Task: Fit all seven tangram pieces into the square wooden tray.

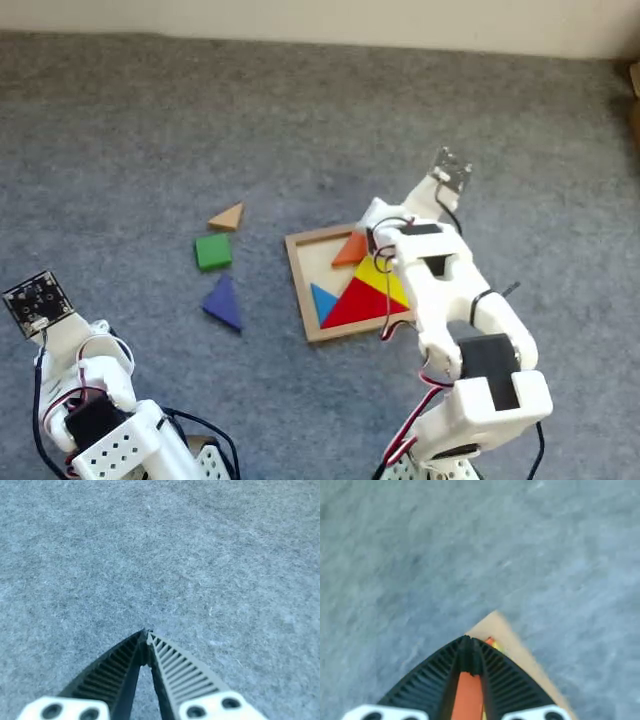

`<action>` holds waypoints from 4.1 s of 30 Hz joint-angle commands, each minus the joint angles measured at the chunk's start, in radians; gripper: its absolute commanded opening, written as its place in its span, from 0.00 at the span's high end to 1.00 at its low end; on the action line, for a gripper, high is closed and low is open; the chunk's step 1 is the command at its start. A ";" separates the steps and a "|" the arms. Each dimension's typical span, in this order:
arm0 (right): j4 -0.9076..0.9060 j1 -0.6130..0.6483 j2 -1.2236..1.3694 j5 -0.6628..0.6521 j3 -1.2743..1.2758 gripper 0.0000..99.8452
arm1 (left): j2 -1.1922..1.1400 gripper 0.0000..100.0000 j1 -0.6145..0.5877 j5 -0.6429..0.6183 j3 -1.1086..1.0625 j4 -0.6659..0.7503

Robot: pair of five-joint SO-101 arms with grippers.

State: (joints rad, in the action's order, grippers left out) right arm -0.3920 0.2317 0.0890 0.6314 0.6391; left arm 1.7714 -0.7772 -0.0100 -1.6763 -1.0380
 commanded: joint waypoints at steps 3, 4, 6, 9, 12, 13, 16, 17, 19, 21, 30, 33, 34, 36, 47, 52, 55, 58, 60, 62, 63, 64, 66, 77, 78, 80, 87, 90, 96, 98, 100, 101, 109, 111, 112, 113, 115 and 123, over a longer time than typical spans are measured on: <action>-0.010 -0.036 -0.007 -0.015 -0.038 0.99 | 0.054 0.99 0.019 0.008 -0.019 -0.003; -0.010 -0.036 -0.022 -0.015 -0.038 0.99 | 0.054 0.99 0.018 0.008 -0.019 -0.003; -0.010 -0.036 -0.084 -0.015 -0.030 0.99 | 0.054 0.99 0.018 0.009 -0.019 -0.002; -0.013 -0.036 -0.219 -0.015 -0.016 0.99 | 0.054 0.99 0.018 0.009 -0.019 -0.003; -0.010 -0.038 -0.355 -0.017 0.076 0.99 | 0.054 0.99 0.018 0.009 -0.019 -0.003; -0.010 -0.038 -0.397 -0.018 0.101 0.99 | 0.054 0.99 0.018 0.009 -0.019 -0.003; -0.010 -0.038 -0.518 -0.112 0.165 0.99 | 0.054 0.99 0.021 0.009 -0.019 -0.002; -0.010 -0.038 -0.556 -0.144 0.193 0.99 | 0.054 0.99 0.022 0.009 -0.019 0.000; -0.010 -0.038 -0.631 -0.173 0.248 0.99 | 0.054 0.99 0.024 0.006 -0.018 0.003; -0.010 -0.038 -0.702 -0.176 0.300 0.99 | 0.054 0.99 0.024 0.006 -0.010 0.006; -0.010 -0.038 -1.102 -0.212 0.605 0.99 | 0.054 0.99 0.028 0.006 0.122 0.012; -0.012 -0.038 -1.254 -0.290 0.714 0.99 | 0.054 0.99 0.068 0.005 0.119 0.012; -0.012 -0.038 -1.302 -0.299 0.750 0.99 | 0.054 0.99 0.085 0.005 0.114 0.012; -0.012 -0.038 -1.388 -0.307 0.816 0.99 | 0.054 0.99 0.122 0.005 0.114 0.011; -0.016 -0.039 -1.748 -0.397 1.139 0.99 | 0.054 0.99 0.252 0.003 0.050 0.009; -0.211 -0.045 -1.894 -0.400 1.167 0.99 | 0.053 0.99 0.271 0.003 0.044 0.009; -0.334 -0.047 -1.934 -0.405 1.165 0.99 | 0.053 0.99 0.271 0.003 0.039 0.009; -0.426 -0.048 -1.916 -0.405 1.165 0.99 | 0.053 0.99 0.271 0.008 0.018 0.017; -0.496 -0.048 -1.917 -0.407 1.165 0.99 | 0.053 0.99 0.271 0.008 0.016 0.017; -0.564 -0.048 -1.920 -0.407 1.165 0.99 | 0.053 0.99 0.271 0.008 0.013 0.017; -0.593 -0.048 -1.920 -0.407 1.165 0.99 | 0.053 0.99 0.271 0.008 0.013 0.017; -0.624 -0.048 -1.922 -0.407 1.165 0.99 | 0.053 0.99 0.271 0.008 0.013 0.017; -0.677 -0.048 -1.923 -0.407 1.165 0.99 | 0.053 0.99 0.271 0.008 0.012 0.017; -0.854 -0.104 -1.923 -0.402 1.165 0.99 | 0.053 0.99 0.272 0.008 0.010 0.012; -0.854 -0.113 -1.923 -0.404 1.165 0.99 | 0.053 0.99 0.272 0.008 0.010 0.012; -0.854 -0.122 -1.923 -0.402 1.165 0.99 | 0.053 0.99 0.277 0.008 0.010 0.012; -0.855 -0.122 -1.923 -0.402 1.165 0.99 | 0.051 0.98 0.303 0.049 0.025 -0.018; -0.855 -0.122 -1.923 -0.402 1.165 0.99 | 0.051 0.93 0.297 0.222 0.084 -0.110; -0.855 -0.122 -1.923 -0.402 1.165 0.99 | 0.045 0.89 0.305 0.292 0.294 -0.255; -0.855 -0.122 -1.923 -0.402 1.165 0.99 | 0.042 0.89 0.321 0.305 0.355 -0.261; -0.855 -0.122 -1.923 -0.402 1.165 0.99 | 0.005 0.89 0.357 0.364 0.409 -0.273; -0.855 -0.122 -1.923 -0.402 1.165 0.99 | -0.031 0.89 0.372 0.382 0.441 -0.282; -0.855 -0.122 -1.923 -0.402 1.165 0.99 | -0.607 0.87 0.443 0.387 0.786 -0.364; -0.855 -0.122 -1.923 -0.402 1.165 0.99 | -0.742 0.83 0.456 0.377 0.846 -0.382; -0.855 -0.122 -1.923 -0.402 1.165 0.99 | -0.800 0.80 0.456 0.354 0.868 -0.384; -0.855 -0.122 -1.923 -0.402 1.165 0.99 | -0.852 0.78 0.456 0.324 0.886 -0.381; -0.855 -0.122 -1.923 -0.402 1.165 0.99 | -0.946 0.74 0.456 0.278 0.917 -0.370; -0.855 -0.122 -1.923 -0.402 1.165 0.99 | -1.175 0.73 0.576 0.167 0.940 -0.230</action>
State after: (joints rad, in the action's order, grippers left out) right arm -1.2421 0.1227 -1.8167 0.2340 1.6763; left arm 0.6483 -0.2631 0.2156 -0.7940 -1.3326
